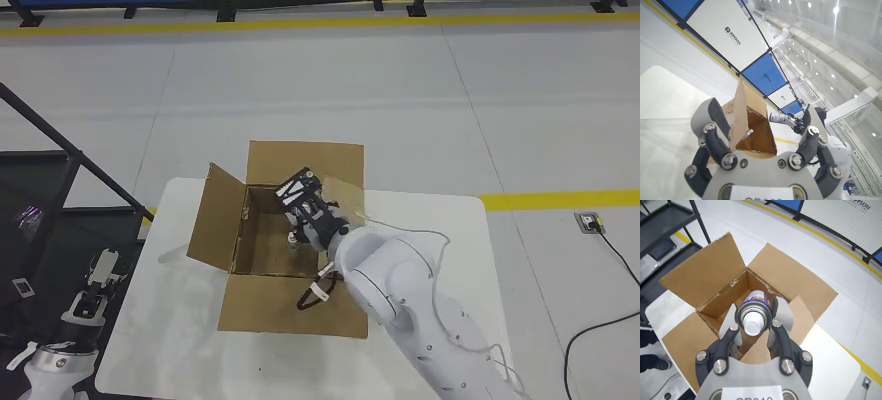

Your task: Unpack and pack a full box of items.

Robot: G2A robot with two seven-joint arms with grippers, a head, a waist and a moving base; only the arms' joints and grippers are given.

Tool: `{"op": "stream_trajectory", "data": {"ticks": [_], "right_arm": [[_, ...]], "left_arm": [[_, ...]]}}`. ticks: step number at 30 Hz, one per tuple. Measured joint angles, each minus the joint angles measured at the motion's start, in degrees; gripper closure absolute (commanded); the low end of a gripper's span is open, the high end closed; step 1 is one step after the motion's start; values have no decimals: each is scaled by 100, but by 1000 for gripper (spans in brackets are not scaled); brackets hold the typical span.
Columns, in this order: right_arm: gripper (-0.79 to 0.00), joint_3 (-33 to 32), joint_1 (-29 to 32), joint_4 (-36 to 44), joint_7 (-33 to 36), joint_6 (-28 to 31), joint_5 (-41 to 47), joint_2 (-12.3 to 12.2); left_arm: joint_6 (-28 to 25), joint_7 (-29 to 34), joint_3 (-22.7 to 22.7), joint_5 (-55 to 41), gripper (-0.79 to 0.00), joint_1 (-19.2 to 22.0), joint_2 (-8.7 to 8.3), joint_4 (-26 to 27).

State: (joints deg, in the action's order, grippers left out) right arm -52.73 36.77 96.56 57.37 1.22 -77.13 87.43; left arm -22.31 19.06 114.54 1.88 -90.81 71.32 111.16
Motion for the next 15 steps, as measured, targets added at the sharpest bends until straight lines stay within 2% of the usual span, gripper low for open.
{"op": "stream_trajectory", "data": {"ticks": [3, 7, 15], "right_arm": [[0, 172, -201, -193, 584, 160, 34, 48], [0, 253, -387, -386, 1058, 66, -193, 85], [0, 178, -282, 332, 1742, -36, -916, 70]], "left_arm": [[0, 0, 0, 0, -785, 0, 0, 0], [0, 0, 0, 0, -785, 0, 0, 0], [0, 0, 0, 0, -785, 0, 0, 0]]}}
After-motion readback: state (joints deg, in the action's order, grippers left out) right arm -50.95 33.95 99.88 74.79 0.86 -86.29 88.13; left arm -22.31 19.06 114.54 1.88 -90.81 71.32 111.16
